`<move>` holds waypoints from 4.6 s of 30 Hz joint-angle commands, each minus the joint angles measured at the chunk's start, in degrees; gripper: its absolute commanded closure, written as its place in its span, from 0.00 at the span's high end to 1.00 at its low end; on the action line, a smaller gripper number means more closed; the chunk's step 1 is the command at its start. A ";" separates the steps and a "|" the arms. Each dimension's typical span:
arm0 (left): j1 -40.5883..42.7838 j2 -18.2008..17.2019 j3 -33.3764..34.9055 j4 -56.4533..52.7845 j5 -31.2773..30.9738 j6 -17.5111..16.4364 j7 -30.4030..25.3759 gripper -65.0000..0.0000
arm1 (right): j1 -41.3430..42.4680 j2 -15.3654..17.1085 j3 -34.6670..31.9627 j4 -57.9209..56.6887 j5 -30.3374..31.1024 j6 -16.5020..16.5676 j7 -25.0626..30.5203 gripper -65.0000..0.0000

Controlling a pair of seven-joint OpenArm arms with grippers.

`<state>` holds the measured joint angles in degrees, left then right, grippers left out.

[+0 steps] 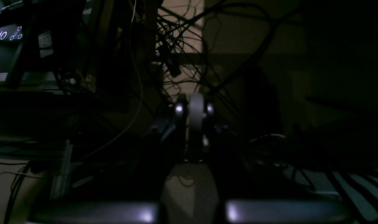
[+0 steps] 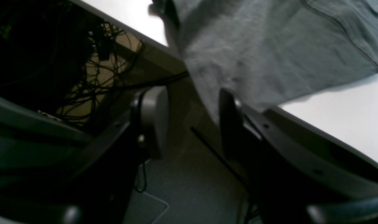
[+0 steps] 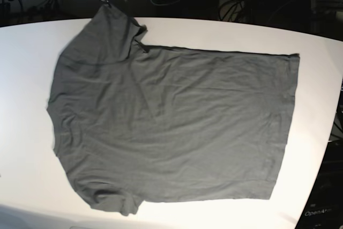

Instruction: Fold the T-shirt properly

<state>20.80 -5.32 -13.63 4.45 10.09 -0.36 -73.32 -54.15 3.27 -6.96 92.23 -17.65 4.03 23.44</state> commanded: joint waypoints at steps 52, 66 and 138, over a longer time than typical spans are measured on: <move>-3.43 -0.26 -0.04 -0.10 -0.37 0.14 1.54 0.02 | 0.74 0.03 8.59 0.92 0.46 -0.47 -1.07 0.50; -3.08 -1.58 -0.22 -0.10 -0.64 0.32 1.54 0.02 | 2.77 0.03 7.97 -3.48 3.89 1.73 -0.80 0.49; 31.29 -13.36 -2.77 96.61 -27.10 0.14 60.00 0.02 | 3.65 3.81 7.18 -0.23 3.80 1.81 -1.07 0.01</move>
<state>51.53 -18.33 -16.05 100.07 -17.08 -0.34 -10.24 -49.71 6.70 -0.03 91.44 -14.44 5.98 20.97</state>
